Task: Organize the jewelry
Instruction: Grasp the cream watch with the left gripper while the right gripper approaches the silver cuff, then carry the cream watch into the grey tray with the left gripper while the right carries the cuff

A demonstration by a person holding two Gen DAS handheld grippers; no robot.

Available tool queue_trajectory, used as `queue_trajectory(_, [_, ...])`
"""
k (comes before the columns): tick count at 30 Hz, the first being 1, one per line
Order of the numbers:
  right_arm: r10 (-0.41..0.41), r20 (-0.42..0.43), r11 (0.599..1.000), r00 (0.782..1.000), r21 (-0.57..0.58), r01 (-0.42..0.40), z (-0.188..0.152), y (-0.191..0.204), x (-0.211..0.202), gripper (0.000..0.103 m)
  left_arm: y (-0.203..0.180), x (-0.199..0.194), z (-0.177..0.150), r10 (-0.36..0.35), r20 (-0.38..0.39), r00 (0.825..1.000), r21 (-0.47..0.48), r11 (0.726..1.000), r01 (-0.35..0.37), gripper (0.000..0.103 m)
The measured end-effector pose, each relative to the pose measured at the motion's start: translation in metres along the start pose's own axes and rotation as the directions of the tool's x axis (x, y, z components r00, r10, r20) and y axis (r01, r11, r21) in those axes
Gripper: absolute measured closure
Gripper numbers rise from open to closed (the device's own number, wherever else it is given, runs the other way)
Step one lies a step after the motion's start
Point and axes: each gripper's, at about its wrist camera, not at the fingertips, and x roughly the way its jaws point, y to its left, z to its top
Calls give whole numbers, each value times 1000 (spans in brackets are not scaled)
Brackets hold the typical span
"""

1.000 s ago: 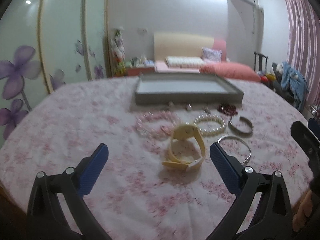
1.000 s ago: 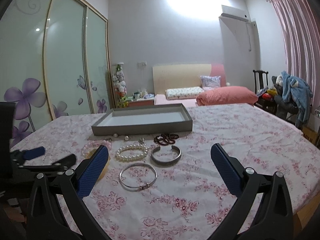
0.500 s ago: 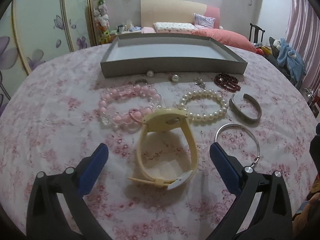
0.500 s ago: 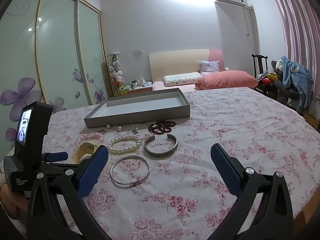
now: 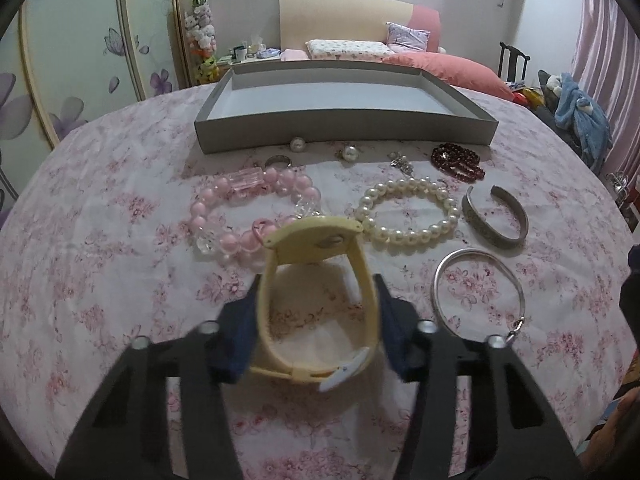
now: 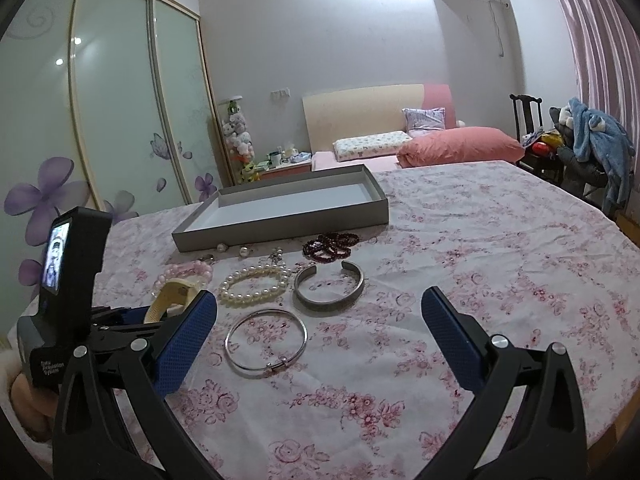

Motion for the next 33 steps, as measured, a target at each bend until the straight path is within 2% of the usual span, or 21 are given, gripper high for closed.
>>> queue_trajectory(3, [-20, -27, 1000, 999, -9, 19, 8, -1, 7, 2, 9, -3, -1, -32, 8, 999, -19, 999, 32, 62])
queue_trajectory(9, [-54, -153, 998, 987, -31, 50, 24, -6, 39, 5, 37, -11, -5, -26, 13, 1000, -63, 998, 27, 63])
queue_trajectory(12, [-69, -238, 997, 969, -53, 58, 28, -4, 64, 11, 55, -17, -2, -4, 32, 999, -89, 996, 7, 63])
queue_trajectory(17, [-83, -346, 996, 935, -51, 70, 29, -2, 99, 13, 84, -21, 5, 26, 49, 998, -148, 989, -19, 63])
queue_trajectory(23, [-138, -399, 989, 906, -101, 107, 29, 5, 126, 19, 99, -21, 5, 25, 46, 999, -167, 986, -17, 62])
queue_trajectory(28, [-154, -447, 987, 881, -112, 115, 22, 6, 137, 25, 100, -20, 5, 18, 47, 999, -163, 987, -10, 62])
queue_trajectory(32, [-163, -448, 985, 879, -127, 118, 20, 9, 136, 27, 101, -19, 4, 13, 45, 999, -161, 987, -6, 62])
queue_trajectory(33, [-160, -449, 985, 879, -128, 114, 21, 9, 136, 32, 101, -18, 4, 12, 45, 999, -162, 987, -4, 62])
